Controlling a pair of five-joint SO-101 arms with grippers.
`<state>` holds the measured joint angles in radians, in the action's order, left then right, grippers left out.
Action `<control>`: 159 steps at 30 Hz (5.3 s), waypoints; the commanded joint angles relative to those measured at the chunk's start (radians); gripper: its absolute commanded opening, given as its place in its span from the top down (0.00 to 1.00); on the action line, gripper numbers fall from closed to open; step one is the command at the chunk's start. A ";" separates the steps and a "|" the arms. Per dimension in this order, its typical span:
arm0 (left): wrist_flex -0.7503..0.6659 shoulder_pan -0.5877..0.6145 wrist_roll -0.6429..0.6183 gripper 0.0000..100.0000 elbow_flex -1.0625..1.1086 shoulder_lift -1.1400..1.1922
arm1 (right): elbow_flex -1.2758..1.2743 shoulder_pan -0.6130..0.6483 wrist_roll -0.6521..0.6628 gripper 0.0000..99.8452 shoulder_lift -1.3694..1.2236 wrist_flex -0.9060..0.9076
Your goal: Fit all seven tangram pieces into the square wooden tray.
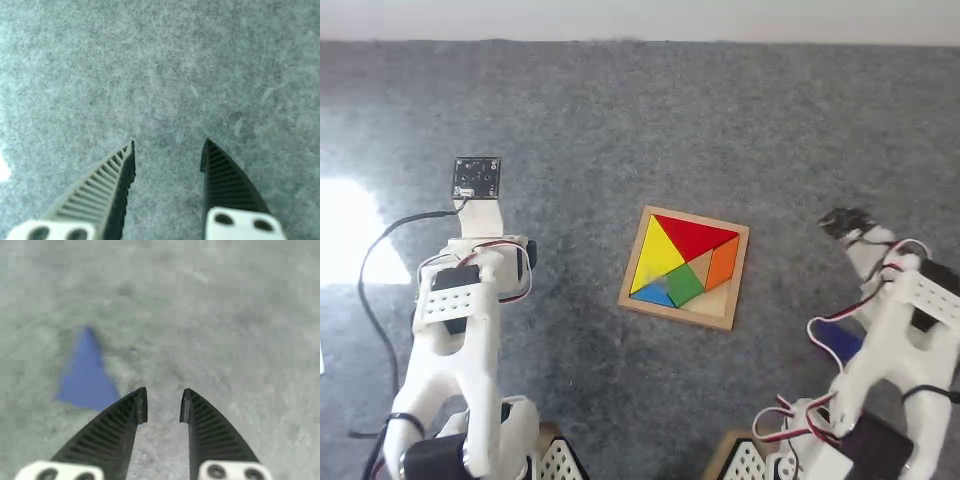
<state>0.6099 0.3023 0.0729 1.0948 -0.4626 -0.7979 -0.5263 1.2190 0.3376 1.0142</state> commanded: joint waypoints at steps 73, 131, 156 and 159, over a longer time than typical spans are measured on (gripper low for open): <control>-0.015 0.003 0.011 0.79 -0.012 -0.011 | -0.222 0.245 -0.183 0.84 0.001 -0.010; -0.014 0.005 0.014 0.79 -0.013 -0.011 | -0.284 0.150 0.209 0.76 0.010 0.027; -0.014 0.000 0.012 0.79 -0.013 -0.011 | -0.092 0.162 0.104 0.86 0.013 0.150; -0.014 -0.002 0.011 0.79 -0.013 -0.011 | -0.046 0.200 0.101 0.86 0.013 0.191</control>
<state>0.6099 0.3023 0.0760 1.0948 -0.4626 -0.9406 -0.3682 1.3357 0.3376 1.1462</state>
